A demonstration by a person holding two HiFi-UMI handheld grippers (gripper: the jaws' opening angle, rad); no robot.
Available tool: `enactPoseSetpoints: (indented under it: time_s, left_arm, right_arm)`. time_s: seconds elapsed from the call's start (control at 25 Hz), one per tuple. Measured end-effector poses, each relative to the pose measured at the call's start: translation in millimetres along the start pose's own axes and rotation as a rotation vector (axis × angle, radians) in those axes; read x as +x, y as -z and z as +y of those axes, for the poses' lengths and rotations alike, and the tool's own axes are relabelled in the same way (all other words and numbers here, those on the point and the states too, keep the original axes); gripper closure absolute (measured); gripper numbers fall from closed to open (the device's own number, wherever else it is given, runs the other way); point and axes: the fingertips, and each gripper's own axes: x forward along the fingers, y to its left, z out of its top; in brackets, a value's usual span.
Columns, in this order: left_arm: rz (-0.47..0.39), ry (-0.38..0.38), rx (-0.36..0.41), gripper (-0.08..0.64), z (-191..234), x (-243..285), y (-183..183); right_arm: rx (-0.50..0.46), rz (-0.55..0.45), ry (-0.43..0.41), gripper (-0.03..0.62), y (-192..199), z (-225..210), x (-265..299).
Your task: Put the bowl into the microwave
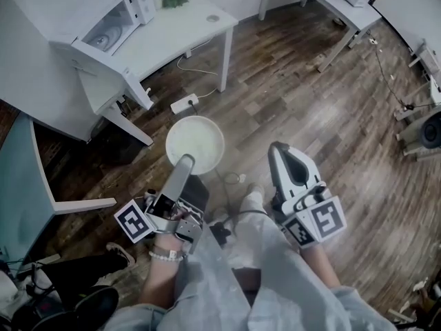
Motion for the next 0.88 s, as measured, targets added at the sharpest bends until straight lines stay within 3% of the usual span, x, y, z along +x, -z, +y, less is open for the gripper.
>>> enactPoseSetpoints:
  time_s: [0.4,0.88]
  left_arm:
    - [-0.026,0.001,0.010,0.324,11,54,3]
    - [-0.171,0.007,0.055,0.324,21,130,-1]
  right_arm:
    - [0.018,0.014,-0.052,0.598,-2,-50,30]
    - [0.012,0.013,-0.183,0.598,-33,-134,78]
